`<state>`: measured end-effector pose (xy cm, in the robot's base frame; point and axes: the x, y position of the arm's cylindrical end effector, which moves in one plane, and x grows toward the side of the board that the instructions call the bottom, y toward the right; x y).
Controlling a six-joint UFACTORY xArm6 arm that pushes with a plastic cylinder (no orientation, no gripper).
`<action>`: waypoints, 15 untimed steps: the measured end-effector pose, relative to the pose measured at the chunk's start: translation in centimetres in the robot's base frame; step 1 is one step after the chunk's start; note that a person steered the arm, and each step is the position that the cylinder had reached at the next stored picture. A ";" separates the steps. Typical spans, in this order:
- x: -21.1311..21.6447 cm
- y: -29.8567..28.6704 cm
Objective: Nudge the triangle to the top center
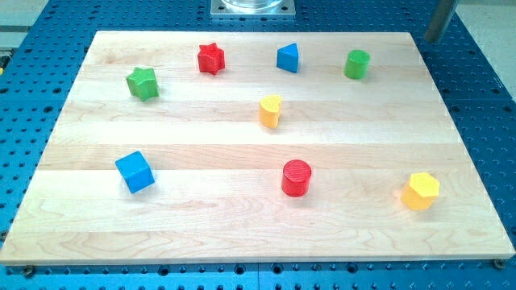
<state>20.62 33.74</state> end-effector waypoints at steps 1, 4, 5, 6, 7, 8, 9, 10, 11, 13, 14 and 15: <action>0.0 -0.1; 8.0 -18.1; 8.2 -24.3; 8.2 -28.8; 8.2 -28.9; 10.0 -30.7; 6.3 -30.9; 4.9 -30.5; 7.0 -30.5; 13.3 -31.1; 13.4 -31.1; 13.4 -31.1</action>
<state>34.06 2.61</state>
